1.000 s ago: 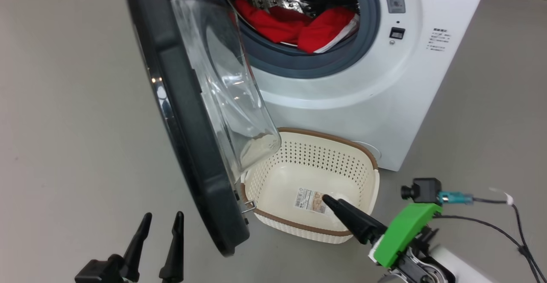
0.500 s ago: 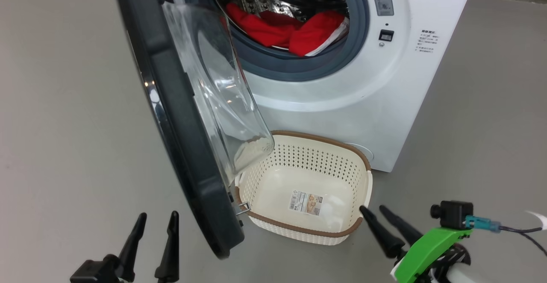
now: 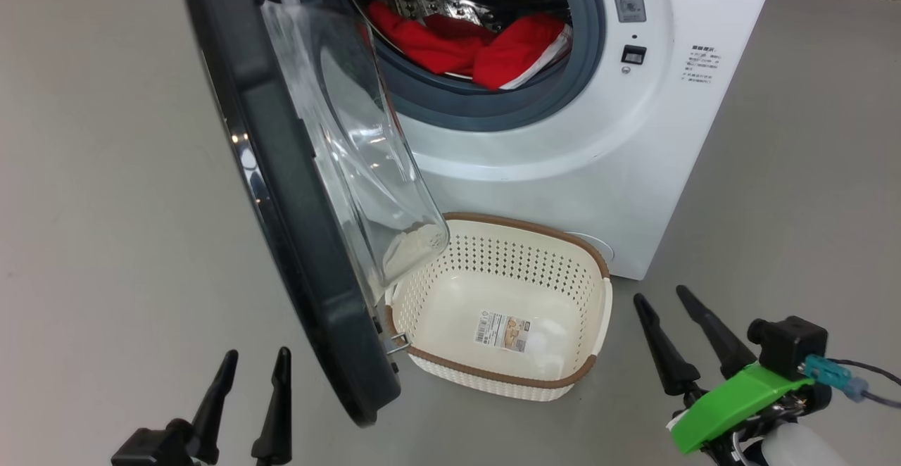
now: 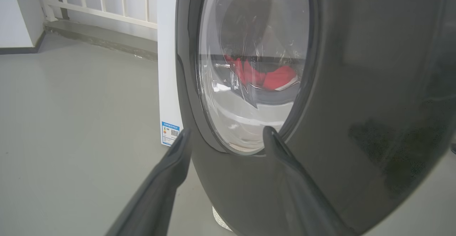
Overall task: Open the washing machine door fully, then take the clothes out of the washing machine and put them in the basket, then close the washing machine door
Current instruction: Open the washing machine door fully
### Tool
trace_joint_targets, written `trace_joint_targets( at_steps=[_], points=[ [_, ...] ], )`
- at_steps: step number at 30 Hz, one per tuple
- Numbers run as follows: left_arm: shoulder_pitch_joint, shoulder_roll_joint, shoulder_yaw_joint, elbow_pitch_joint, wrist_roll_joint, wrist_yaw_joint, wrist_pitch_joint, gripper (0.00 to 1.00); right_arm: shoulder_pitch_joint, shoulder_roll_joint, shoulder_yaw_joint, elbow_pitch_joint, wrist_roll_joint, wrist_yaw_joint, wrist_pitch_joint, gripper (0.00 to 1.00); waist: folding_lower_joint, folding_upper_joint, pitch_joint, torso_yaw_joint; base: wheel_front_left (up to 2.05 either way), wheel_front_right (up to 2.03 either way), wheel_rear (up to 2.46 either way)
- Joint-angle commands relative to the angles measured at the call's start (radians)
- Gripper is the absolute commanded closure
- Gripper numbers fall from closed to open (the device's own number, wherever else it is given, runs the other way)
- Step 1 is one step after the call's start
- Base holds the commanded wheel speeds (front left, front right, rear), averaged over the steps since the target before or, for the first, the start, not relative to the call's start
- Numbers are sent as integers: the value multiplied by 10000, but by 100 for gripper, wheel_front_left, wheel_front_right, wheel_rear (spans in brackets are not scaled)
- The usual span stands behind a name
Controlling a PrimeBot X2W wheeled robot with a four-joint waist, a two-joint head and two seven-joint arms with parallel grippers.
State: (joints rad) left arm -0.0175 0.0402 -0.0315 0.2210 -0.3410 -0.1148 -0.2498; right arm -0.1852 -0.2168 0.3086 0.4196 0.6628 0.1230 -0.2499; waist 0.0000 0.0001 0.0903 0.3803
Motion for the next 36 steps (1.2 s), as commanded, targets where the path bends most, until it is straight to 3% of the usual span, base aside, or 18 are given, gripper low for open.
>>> trace_joint_targets(
  at_steps=[1, 7, 13, 26, 27, 28, 29, 36],
  points=[
    [-139, 100, 365, -223, 68, -45, -120, 0, 72, 32, 0, -323, -275, 77, -117, 0, 0, -1, -2, 4, 0, 0, 0],
    [-127, 100, 363, -248, 69, -48, -120, 0, 778, 687, -1411, -1238, -2283, 77, -117, 0, 0, -1, -3, 23, 0, 0, 0],
    [-130, 100, 355, -246, 73, -57, -120, 0, 1312, 1087, -2079, -1452, -3341, 77, -117, 0, 0, -1, -20, 45, 0, 0, 0],
    [-40, 100, 346, -217, 101, -72, -120, 0, 1632, 1366, -2366, -1319, -3792, 77, -118, 0, 0, -1, -189, 55, 0, 0, 0],
    [-23, 100, 375, -235, 80, -51, -120, 14, 1648, 1380, -2366, -1320, -3796, 77, -118, 0, 0, -1, -220, 55, 0, 0, 0],
    [-29, 100, 396, -251, 57, -43, -120, 75, 1655, 1384, -2365, -1327, -3800, 77, -118, 0, 0, -1, -235, 60, 0, 0, 0],
    [-49, 100, 437, -312, 94, -22, -120, 100, 1663, 1388, -2366, -1331, -3804, 77, -118, 0, 0, -1, -246, 67, 0, 0, 0],
    [-377, 100, 1029, -1532, 10, 126, -120, 100, 1624, 1406, -2340, -1314, -3807, 77, -118, 0, 0, -1, -271, 75, 0, 0, 0]
  ],
)
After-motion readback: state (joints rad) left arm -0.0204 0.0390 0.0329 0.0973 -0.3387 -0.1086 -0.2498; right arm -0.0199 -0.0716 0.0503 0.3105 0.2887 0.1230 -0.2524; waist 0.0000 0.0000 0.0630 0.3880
